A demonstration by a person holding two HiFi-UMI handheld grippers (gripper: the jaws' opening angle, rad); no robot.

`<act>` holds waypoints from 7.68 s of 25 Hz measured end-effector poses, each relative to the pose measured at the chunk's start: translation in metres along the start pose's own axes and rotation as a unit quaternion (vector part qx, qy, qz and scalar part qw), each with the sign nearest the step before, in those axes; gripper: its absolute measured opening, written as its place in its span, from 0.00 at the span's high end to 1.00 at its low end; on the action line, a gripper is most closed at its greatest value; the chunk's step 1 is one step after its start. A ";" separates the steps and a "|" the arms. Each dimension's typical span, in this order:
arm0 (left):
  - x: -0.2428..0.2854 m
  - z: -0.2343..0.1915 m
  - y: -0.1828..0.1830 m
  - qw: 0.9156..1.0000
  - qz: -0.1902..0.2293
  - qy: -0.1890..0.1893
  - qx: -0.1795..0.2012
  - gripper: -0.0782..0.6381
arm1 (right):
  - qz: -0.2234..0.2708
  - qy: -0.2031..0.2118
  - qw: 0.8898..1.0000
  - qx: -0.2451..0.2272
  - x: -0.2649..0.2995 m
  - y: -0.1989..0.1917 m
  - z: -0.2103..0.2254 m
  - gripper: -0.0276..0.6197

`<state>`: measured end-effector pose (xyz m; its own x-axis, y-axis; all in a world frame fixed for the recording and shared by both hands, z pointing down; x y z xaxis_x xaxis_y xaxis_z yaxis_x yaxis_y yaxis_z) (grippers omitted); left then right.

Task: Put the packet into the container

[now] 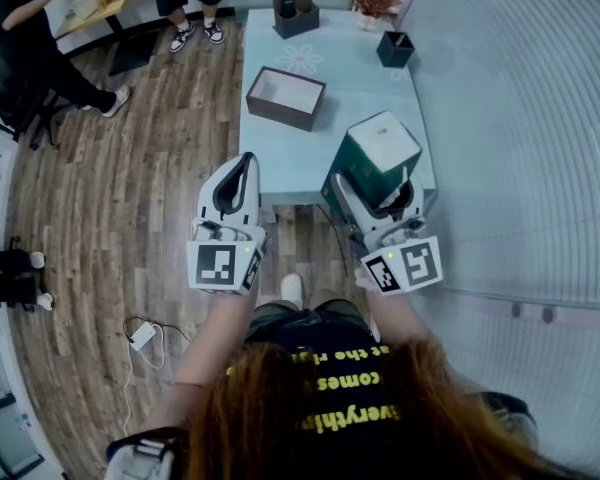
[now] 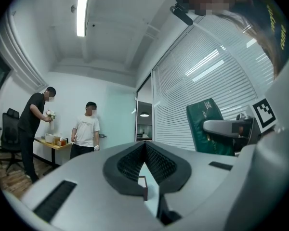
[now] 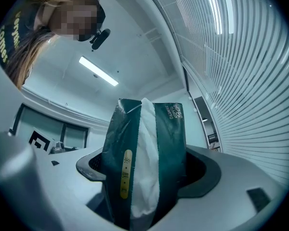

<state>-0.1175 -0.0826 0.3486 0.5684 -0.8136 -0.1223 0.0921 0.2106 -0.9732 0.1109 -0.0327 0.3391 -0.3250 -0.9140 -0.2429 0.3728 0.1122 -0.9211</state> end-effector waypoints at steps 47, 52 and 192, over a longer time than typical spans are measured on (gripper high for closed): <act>0.139 0.002 -0.012 0.996 -0.020 0.086 0.020 0.89 | -0.015 0.079 0.996 0.034 0.115 0.019 0.140 0.33; 0.147 -0.006 -0.013 0.995 -0.035 0.091 0.022 0.89 | -0.015 0.075 0.996 0.041 0.126 0.014 0.146 0.33; 0.238 -0.150 -0.087 0.990 -0.079 0.119 0.005 0.89 | -0.600 0.208 0.767 -0.091 0.326 -0.262 0.181 0.30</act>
<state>-0.1129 -0.3756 0.3747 0.3378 -0.9411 -0.0125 0.1722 0.0748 -0.9822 0.0647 -0.4309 0.5568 -0.6028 -0.2026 0.7718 -0.5268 -0.6254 -0.5756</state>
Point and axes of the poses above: the fingertips, and each gripper's own axes: x forward along the fingers, z to its right, y out of its top, the point moved 8 cm from there along -x, backward along the fingers, and after that the axes turned 13 degrees about x, right-handed, at the moved point
